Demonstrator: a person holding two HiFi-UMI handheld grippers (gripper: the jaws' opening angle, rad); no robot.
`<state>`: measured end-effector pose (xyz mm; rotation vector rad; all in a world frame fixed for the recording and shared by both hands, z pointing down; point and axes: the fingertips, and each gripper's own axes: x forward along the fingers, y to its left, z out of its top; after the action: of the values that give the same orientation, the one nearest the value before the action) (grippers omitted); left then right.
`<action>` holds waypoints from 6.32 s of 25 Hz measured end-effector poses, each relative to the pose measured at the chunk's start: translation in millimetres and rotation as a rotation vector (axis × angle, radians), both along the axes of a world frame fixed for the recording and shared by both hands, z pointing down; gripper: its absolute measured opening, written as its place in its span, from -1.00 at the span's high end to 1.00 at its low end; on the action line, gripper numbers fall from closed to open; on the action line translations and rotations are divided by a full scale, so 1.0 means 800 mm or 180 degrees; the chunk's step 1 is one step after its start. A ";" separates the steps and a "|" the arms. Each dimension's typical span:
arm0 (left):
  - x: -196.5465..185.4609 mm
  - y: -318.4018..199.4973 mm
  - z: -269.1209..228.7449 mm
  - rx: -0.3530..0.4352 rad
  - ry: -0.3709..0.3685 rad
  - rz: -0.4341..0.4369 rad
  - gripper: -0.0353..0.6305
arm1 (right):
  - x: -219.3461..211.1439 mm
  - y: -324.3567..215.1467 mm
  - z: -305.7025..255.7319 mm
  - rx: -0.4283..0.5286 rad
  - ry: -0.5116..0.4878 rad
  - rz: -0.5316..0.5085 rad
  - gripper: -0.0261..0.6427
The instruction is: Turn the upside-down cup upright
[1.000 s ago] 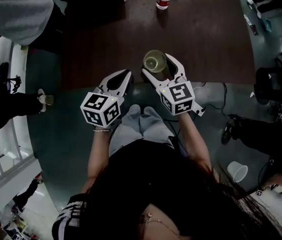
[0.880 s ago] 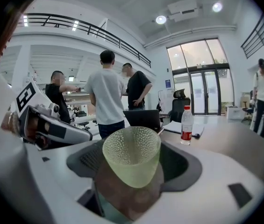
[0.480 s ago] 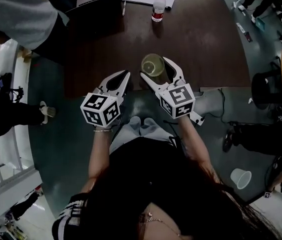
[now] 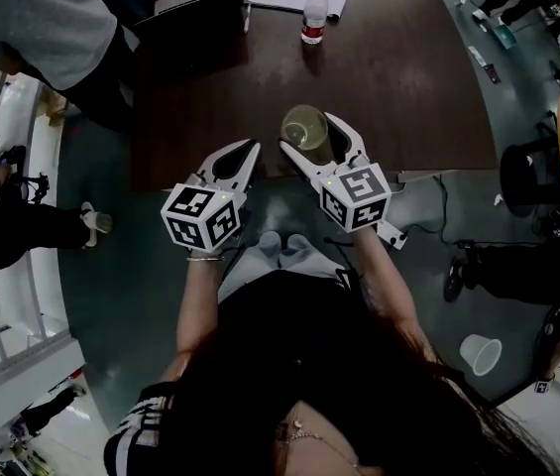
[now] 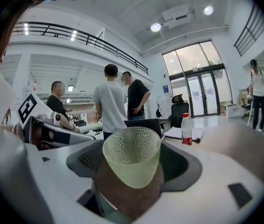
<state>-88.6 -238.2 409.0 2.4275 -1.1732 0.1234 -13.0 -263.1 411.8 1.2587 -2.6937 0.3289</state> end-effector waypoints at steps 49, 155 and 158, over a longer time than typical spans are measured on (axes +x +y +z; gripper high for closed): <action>-0.003 0.017 -0.015 0.0138 0.0259 0.0033 0.84 | 0.050 0.007 0.020 -0.1860 -0.4063 0.0048 -0.22; 0.037 -0.044 0.014 0.0049 0.0107 0.0927 0.06 | 0.051 -0.040 0.063 -0.2097 -0.4142 0.0013 -0.22; 0.037 -0.045 0.021 0.0012 0.0072 0.0943 0.08 | 0.058 -0.041 0.073 -0.2093 -0.4122 0.0100 -0.22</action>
<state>-58.9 -274.3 426.1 2.5845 -0.7979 0.1829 33.1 -296.1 470.1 0.9855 -2.7888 2.4781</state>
